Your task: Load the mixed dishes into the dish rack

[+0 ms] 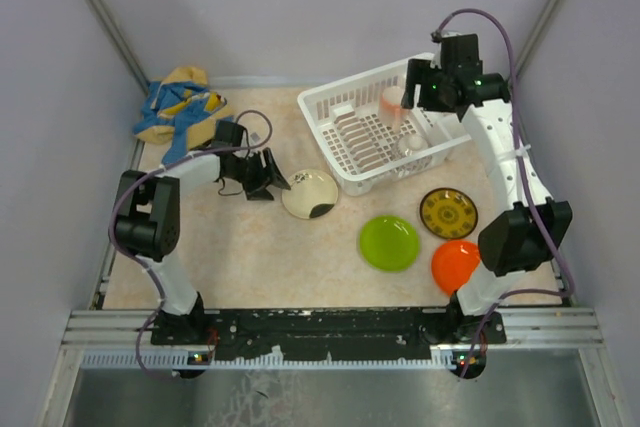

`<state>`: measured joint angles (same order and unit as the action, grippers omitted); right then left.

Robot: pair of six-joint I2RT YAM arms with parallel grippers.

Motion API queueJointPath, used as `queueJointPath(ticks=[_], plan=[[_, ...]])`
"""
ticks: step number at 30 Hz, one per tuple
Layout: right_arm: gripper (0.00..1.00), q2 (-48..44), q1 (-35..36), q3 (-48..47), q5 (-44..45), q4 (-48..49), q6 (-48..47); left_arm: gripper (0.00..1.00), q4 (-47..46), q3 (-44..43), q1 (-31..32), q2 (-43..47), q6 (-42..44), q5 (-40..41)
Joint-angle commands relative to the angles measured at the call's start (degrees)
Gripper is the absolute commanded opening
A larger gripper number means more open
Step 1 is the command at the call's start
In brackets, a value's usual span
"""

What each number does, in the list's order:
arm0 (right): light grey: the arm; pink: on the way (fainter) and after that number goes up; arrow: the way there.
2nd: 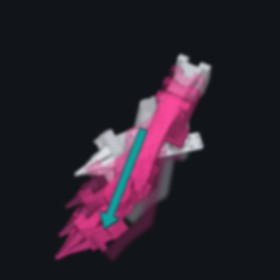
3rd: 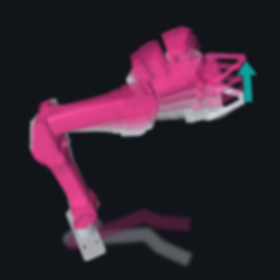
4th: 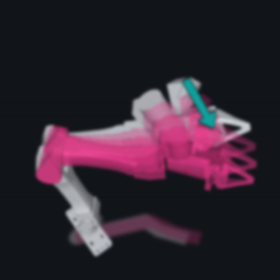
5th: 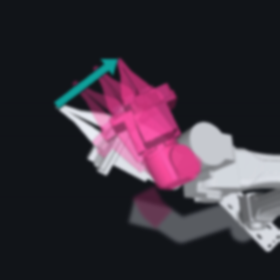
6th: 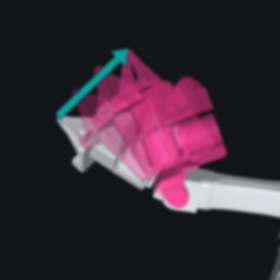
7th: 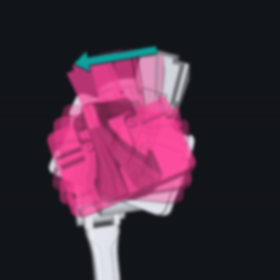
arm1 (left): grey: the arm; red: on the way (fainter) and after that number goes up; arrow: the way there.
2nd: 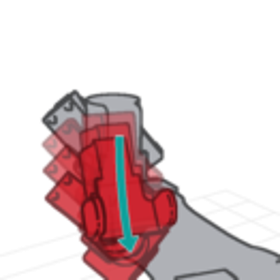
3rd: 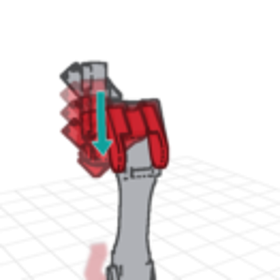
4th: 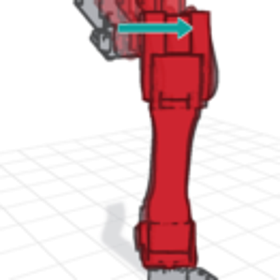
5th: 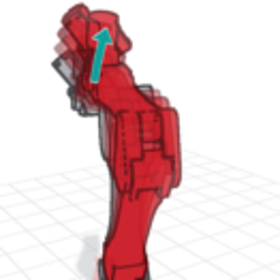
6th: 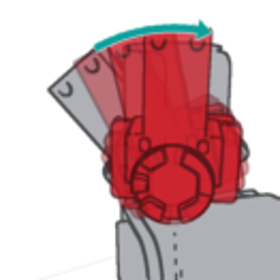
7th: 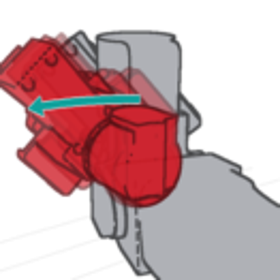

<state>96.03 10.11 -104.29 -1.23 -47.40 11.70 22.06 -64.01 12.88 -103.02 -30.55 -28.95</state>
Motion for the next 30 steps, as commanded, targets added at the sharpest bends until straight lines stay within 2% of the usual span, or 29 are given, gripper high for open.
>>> queueJointPath(ticks=[1,7,10,12,15,17,22,25,30], plan=[[0.76,-4.54,0.17,2.14,-0.90,2.31,0.16,0.68,-3.74,-0.10,1.85,-3.39,1.80,0.48],[0.76,-6.54,0.18,4.27,-1.06,3.02,0.58,0.65,-2.73,-2.11,3.19,-7.00,3.22,1.74],[0.76,-6.62,0.16,4.01,-1.19,3.10,0.75,0.59,-3.33,-2.26,3.20,-8.09,3.62,2.31],[0.76,-6.35,0.17,3.53,-1.07,3.03,0.90,0.50,-3.69,-2.47,3.28,-8.70,3.73,2.38],[0.76,-5.95,0.15,2.93,-0.97,2.84,1.10,0.31,-3.67,-2.64,3.37,-9.71,4.00,2.81],[0.76,-5.93,0.17,3.00,-0.95,2.92,1.25,0.25,-4.01,-2.17,3.46,-9.97,3.84,3.38],[0.77,-5.41,0.17,3.07,-2.26,2.69,1.19,0.01,-4.05,-1.35,3.46,-10.01,3.26,3.25],[0.77,-4.71,0.13,3.41,-5.78,3.20,0.15,0.00,-2.15,-1.74,3.23,-8.17,3.91,2.94],[0.77,-2.52,0.17,4.14,-16.52,6.70,-1.91,0.00,4.16,-4.34,2.38,-2.63,5.74,2.80]])
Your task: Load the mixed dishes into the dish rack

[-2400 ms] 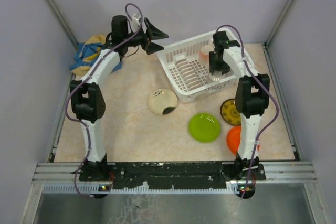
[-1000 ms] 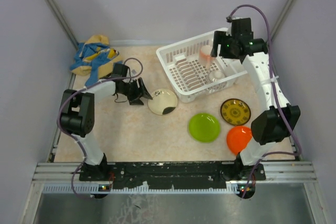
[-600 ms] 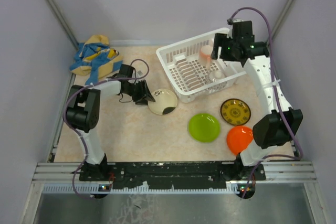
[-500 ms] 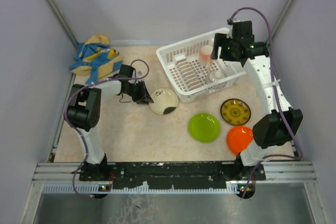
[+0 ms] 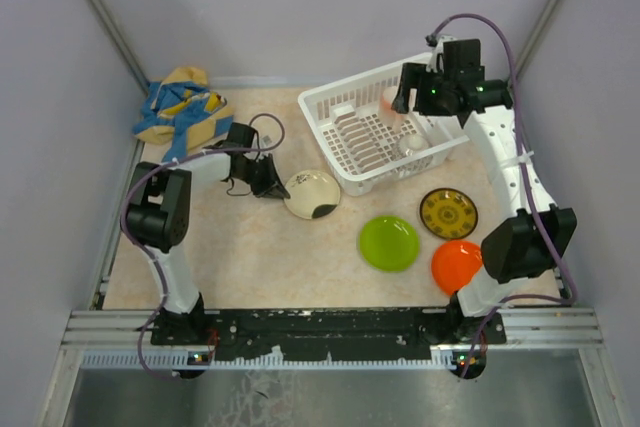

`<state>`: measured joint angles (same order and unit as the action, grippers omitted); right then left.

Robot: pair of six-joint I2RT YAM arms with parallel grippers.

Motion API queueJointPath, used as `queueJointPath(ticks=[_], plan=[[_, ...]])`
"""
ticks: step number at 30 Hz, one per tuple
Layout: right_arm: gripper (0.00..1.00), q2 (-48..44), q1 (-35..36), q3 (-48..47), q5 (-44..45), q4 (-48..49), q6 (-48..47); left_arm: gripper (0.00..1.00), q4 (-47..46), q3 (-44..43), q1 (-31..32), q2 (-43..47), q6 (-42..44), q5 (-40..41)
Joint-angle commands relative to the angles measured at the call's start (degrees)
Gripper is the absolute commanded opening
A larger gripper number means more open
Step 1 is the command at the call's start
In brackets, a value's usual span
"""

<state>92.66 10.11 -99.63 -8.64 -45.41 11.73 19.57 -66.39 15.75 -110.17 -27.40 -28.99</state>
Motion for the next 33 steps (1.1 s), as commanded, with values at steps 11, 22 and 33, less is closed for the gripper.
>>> queueJointPath(ticks=[11,22,33], plan=[[0.77,6.49,1.08,-2.58,-26.03,10.85,0.10,0.00,13.65,-7.73,-4.31,15.74,2.57,-3.29],[0.76,7.91,4.77,0.99,-32.00,16.29,7.71,0.00,16.90,-18.53,-5.46,18.24,-1.17,-12.25],[0.76,8.89,5.63,1.86,-32.22,16.94,8.35,0.00,22.03,-18.49,-5.55,18.40,1.22,-8.77]])
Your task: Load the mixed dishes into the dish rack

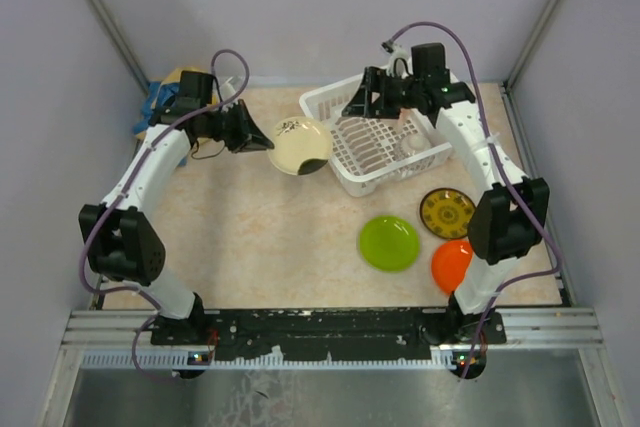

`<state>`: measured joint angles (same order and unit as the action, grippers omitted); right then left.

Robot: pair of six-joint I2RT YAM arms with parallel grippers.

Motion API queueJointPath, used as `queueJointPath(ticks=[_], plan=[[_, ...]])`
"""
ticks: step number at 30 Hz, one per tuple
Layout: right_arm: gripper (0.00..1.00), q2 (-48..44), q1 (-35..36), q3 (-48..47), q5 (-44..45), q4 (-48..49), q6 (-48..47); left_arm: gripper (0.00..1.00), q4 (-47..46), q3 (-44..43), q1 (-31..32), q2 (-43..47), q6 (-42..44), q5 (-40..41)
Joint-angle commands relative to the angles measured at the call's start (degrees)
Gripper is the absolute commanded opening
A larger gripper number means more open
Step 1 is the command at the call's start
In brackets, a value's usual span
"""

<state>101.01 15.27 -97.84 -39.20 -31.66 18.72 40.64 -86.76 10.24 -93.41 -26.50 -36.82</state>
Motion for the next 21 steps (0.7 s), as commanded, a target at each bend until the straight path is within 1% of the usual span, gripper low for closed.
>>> queueJointPath(ticks=[1,6,11,21], plan=[[0.76,0.67,0.65,-0.09,-1.78,3.14,1.51,0.00,-0.07,2.09,-0.11,1.87,-0.29,-1.28],[0.75,1.72,1.29,-0.68,-1.93,2.15,2.64,0.00,-3.63,-0.10,-0.05,0.37,-3.53,-4.75],[0.70,1.94,1.60,0.40,-2.77,1.39,3.93,0.00,-4.38,-3.19,0.03,-1.75,-4.27,-5.93],[0.60,0.17,2.66,4.85,-6.58,6.76,9.13,0.00,-5.84,-8.04,1.54,-7.23,-4.93,-6.15]])
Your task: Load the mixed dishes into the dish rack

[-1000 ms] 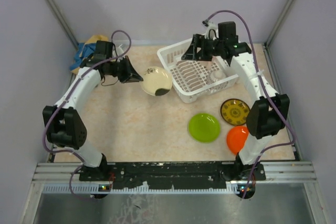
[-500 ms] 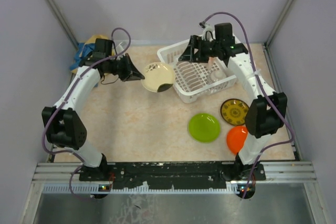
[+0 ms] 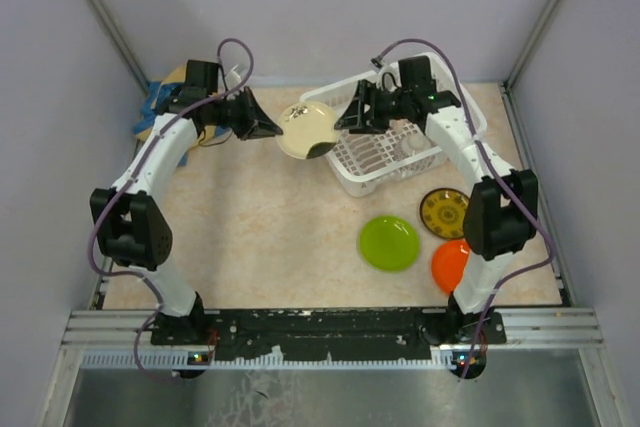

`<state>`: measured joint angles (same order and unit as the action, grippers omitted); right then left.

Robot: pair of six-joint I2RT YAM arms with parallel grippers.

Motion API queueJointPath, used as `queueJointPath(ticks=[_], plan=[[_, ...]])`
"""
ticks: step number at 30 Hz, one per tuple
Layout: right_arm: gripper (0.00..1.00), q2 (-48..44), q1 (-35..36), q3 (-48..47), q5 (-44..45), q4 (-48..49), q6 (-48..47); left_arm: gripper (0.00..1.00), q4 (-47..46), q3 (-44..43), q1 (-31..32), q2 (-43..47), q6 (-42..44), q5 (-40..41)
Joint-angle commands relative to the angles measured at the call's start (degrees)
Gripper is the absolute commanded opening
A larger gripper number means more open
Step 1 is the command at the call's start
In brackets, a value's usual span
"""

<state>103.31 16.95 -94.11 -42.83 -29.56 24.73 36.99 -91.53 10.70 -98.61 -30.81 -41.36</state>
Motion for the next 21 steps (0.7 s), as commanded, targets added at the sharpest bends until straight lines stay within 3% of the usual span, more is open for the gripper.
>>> queueJointPath(ticks=[1,4,9,14,18,20,21], plan=[[0.60,-2.33,1.04,1.59,-3.23,5.11,3.49,0.00,-2.19,-3.71,1.30,-2.62,-0.55,-1.42],[0.55,-2.91,1.15,2.76,-3.61,6.15,4.41,0.00,-2.81,-4.39,1.80,-4.18,-0.71,-1.62],[0.36,-2.78,1.24,4.43,-4.38,8.26,6.55,0.00,-4.01,-6.49,3.29,-6.91,-1.41,-2.09],[0.00,-2.61,1.24,3.15,-3.51,6.86,6.88,0.00,-4.70,-8.36,4.15,-8.98,-1.66,-1.26],[0.00,-2.55,0.96,1.82,-1.31,4.16,6.83,0.04,-4.76,-10.90,4.11,-10.90,-0.98,-0.30],[0.00,-2.55,0.27,1.06,0.64,2.00,7.45,0.15,-4.08,-12.94,4.15,-12.21,-0.38,0.44],[0.00,-2.50,-0.48,0.61,0.90,0.98,8.02,0.25,-3.78,-14.47,4.15,-12.83,-0.17,0.98]])
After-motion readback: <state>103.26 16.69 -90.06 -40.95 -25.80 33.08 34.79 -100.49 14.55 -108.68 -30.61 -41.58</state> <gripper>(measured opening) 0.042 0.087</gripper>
